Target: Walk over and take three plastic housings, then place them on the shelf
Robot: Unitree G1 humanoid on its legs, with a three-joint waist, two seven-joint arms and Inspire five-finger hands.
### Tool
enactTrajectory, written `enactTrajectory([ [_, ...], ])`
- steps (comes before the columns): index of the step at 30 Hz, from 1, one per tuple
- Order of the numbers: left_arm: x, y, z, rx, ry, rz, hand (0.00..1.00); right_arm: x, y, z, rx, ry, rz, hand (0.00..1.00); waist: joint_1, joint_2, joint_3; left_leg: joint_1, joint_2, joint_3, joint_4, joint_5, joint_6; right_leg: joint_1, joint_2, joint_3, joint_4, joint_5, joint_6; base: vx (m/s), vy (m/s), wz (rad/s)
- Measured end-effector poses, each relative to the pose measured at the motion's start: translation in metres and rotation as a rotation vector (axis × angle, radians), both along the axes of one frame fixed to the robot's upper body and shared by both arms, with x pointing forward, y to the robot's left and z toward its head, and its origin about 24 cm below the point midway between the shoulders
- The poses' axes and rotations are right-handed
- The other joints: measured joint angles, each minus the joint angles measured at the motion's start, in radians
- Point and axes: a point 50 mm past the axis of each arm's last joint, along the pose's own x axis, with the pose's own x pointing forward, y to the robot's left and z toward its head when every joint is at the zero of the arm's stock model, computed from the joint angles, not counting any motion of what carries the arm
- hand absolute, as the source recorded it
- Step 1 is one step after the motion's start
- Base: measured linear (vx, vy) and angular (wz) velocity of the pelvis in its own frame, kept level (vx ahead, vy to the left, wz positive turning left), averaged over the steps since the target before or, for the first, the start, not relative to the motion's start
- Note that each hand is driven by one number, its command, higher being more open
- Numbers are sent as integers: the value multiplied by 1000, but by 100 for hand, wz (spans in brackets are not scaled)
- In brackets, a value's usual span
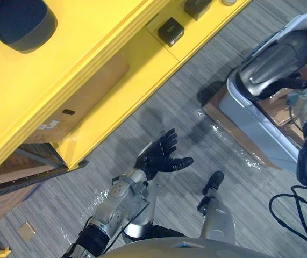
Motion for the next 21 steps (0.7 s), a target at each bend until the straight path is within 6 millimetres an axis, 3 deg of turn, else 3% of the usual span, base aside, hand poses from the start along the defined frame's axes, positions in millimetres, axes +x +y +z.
enactTrajectory([
  [5, -1, 6, 0, -20, -17, 33, 100, -9, -12, 5, -8, 42, -34, 0, -1, -1, 0, -8, 2, -5, 4, 2, -1, -3, 1, -13, 9, -4, -1, 11, 9, 5],
  [12, 2, 19, 7, -66, -62, 137, 100, -16, -17, -6, 13, 116, -46, 0, -3, -18, 8, 5, 5, -6, 20, 2, 0, 34, 5, -36, 13, -9, -8, -6, 17, 8],
  [15, -5, 31, 7, -81, -71, 217, 100, -18, -18, -10, -63, 185, -63, 0, -2, -37, 9, 18, 5, -7, 18, 5, 4, 45, 3, -41, 32, -25, -10, -47, 21, 9],
  [21, -23, 52, 4, -58, -65, 276, 100, -15, -6, -37, -84, 280, -52, 0, -5, -104, 7, 92, 12, -1, -43, 29, 0, 91, -1, -45, 41, -44, -15, -8, -7, 5],
])
